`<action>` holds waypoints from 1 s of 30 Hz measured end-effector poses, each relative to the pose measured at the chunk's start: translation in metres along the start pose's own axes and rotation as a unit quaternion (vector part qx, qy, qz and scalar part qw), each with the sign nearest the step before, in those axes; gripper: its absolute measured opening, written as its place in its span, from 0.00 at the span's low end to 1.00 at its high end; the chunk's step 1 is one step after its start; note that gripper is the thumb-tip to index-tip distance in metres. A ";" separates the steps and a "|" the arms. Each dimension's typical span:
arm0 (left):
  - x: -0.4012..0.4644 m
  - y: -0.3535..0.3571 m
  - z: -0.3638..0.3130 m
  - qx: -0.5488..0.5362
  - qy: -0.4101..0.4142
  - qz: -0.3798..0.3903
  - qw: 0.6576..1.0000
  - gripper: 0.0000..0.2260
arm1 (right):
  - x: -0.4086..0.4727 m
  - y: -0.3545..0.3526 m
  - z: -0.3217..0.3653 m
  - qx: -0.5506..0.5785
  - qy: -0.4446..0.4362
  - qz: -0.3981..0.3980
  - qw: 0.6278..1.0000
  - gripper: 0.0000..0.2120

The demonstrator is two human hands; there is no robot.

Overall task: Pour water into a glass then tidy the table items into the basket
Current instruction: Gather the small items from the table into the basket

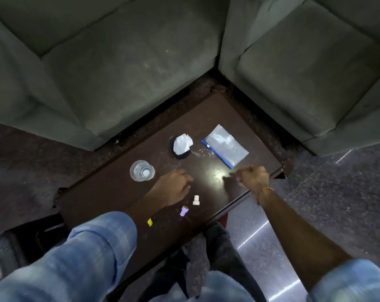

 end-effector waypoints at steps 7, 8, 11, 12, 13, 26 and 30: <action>0.146 0.025 -0.022 -0.087 -0.007 -0.032 0.996 0.19 | 0.114 0.018 -0.018 0.001 0.051 0.014 0.999 0.09; 0.167 0.027 -0.021 -0.118 -0.032 -0.046 0.991 0.20 | 0.128 0.024 -0.021 -0.016 0.053 0.024 0.998 0.09; 0.220 0.035 -0.011 -0.159 -0.119 -0.098 0.975 0.25 | 0.157 0.041 -0.029 0.011 0.070 -0.026 0.997 0.17; 0.234 0.039 -0.006 -0.150 -0.143 -0.101 0.973 0.26 | 0.162 0.047 -0.031 0.027 0.075 -0.044 0.996 0.21; 0.244 0.044 0.000 -0.136 -0.163 -0.099 0.972 0.27 | 0.167 0.051 -0.032 0.037 0.078 -0.052 0.995 0.22; 0.239 0.034 -0.010 -0.240 -0.247 -0.117 0.931 0.06 | 0.148 0.006 -0.019 0.143 0.014 0.075 0.987 0.09; 0.194 -0.009 -0.052 -0.416 -0.178 -0.126 0.883 0.07 | 0.101 -0.056 0.004 0.203 -0.116 0.173 0.957 0.08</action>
Point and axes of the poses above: each hand's wrist, its own x-axis towards the middle knuckle, its own y-axis out of the palm, z = x × y, the point moved 3 cm from there along x, towards the middle knuckle, and after that the axes turned 4 degrees about -x, right-handed, at the moved point
